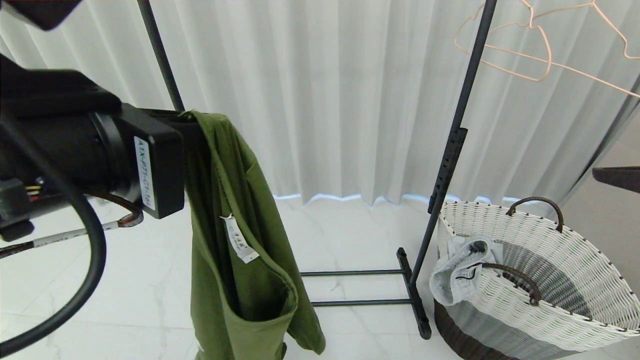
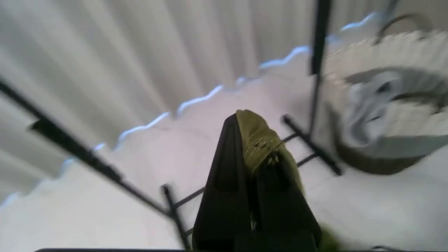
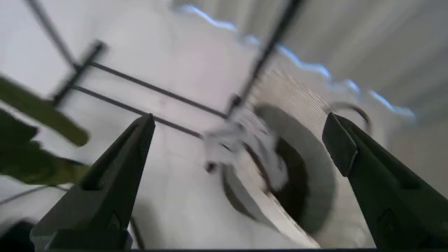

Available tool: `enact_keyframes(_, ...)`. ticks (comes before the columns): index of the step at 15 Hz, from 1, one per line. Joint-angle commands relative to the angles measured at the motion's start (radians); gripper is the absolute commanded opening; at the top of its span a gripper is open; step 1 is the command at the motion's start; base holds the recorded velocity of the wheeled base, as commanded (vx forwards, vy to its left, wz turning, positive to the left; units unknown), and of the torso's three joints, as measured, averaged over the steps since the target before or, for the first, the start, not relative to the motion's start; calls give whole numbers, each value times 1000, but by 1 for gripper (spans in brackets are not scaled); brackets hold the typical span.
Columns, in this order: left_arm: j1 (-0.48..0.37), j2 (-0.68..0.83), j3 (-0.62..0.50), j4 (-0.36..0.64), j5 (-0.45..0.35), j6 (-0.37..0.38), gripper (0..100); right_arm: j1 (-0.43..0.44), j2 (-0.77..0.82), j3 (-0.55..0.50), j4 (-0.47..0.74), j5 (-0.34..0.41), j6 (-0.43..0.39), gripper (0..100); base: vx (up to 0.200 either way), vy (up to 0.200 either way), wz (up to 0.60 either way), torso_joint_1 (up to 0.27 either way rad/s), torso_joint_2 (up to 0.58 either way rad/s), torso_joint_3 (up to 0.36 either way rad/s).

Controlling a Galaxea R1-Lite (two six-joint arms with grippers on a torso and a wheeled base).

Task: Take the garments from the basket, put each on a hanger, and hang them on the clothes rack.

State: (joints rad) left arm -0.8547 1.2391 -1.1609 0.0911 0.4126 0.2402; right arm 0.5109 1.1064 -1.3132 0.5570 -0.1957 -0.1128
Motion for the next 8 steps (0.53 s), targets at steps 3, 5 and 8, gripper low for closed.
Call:
enact_keyframes(3, 163, -35, 40, 4, -11, 56, 0, -198, -3, 60, 21, -16, -110, 100, 0, 0, 0, 0, 0, 0)
enact_keyframes(5, 169, -38, 44, 4, -17, 56, 0, -222, -3, 69, 14, -13, -136, 100, 0, 0, 0, 0, 0, 0)
enact_keyframes(8, 171, -64, 87, 4, -47, 57, 0, -224, -2, 74, -5, -5, -116, 100, 0, 0, 0, 0, 0, 0)
